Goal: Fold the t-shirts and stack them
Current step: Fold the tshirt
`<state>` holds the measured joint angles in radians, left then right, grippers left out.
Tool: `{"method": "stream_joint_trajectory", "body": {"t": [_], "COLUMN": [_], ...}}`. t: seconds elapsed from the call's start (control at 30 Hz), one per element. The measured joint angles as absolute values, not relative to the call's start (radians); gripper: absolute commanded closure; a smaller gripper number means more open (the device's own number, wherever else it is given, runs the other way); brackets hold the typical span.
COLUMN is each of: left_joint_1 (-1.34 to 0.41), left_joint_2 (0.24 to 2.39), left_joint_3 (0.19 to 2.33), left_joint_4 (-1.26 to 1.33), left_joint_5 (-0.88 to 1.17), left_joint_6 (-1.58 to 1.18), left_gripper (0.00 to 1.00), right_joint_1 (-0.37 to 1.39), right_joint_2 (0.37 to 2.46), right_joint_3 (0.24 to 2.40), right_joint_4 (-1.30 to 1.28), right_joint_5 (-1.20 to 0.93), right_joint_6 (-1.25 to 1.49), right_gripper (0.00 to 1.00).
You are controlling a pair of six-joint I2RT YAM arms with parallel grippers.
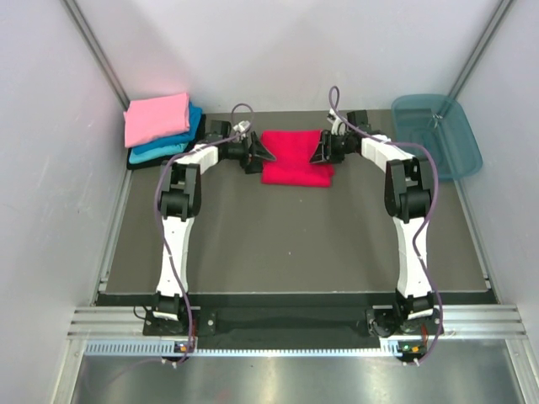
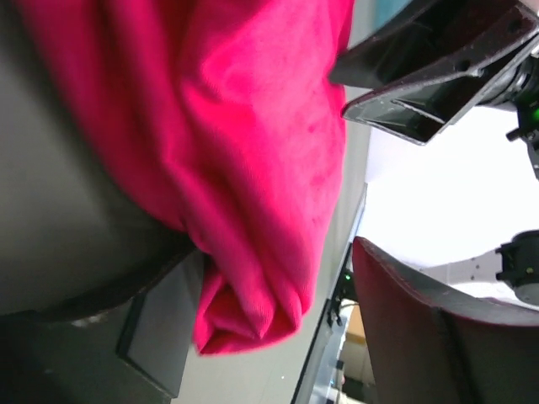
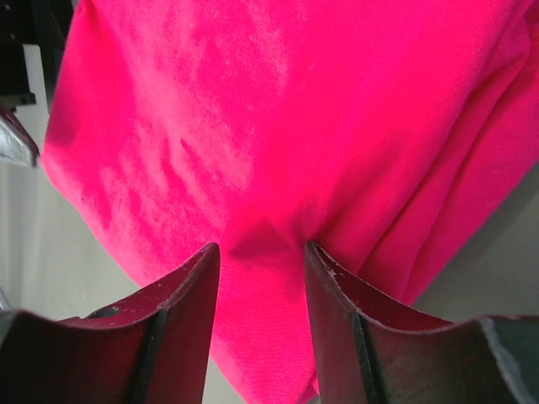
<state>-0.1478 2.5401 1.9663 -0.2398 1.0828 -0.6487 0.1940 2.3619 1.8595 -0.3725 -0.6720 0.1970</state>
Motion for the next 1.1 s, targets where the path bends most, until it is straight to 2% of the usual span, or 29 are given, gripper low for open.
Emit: {"method": "stream_joint_trajectory", "body": {"t": [0.07,0.2,0.27,0.43,0.47,0.53,0.6,0.87,1.1], "left_joint_1": [-0.162,-0.182,-0.188,-0.199,-0.199,-0.199,-0.199,-0.187,-0.098], "left_joint_2": [2.550,2.574,2.586,2.603,2.603,2.603,2.603,2.567,2.451], "left_joint_3": [1.969,1.983,1.990,1.994,1.994,1.995,1.995,1.998,2.043], "left_joint_4": [-0.225,-0.199,-0.182,-0.165,-0.165,-0.163,-0.162,-0.235,-0.486], "left_joint_5": [1.089,1.101,1.103,1.079,1.076,1.074,1.074,1.056,0.988], "left_joint_6": [-0.659,-0.681,-0.693,-0.712,-0.714,-0.712,-0.712,-0.643,-0.432], "left_gripper": [0.31,0.43,0.54,0.74,0.83,0.87,0.98,1.00,1.00], "right_joint_1": [0.194,0.194,0.194,0.194,0.193,0.187,0.183,0.126,0.037], "right_joint_2": [2.362,2.362,2.362,2.356,2.351,2.334,2.299,2.077,1.973], "right_joint_3": [1.860,1.860,1.860,1.859,1.859,1.852,1.834,1.766,1.727], "right_joint_4": [-0.374,-0.375,-0.375,-0.386,-0.392,-0.409,-0.432,-0.497,-0.506], "right_joint_5": [-0.670,-0.668,-0.667,-0.663,-0.661,-0.656,-0.655,-0.665,-0.675], "right_joint_6": [0.194,0.190,0.186,0.173,0.166,0.151,0.130,0.045,0.004], "right_gripper": [0.55,0.55,0.55,0.55,0.55,0.55,0.55,0.55,0.55]}}
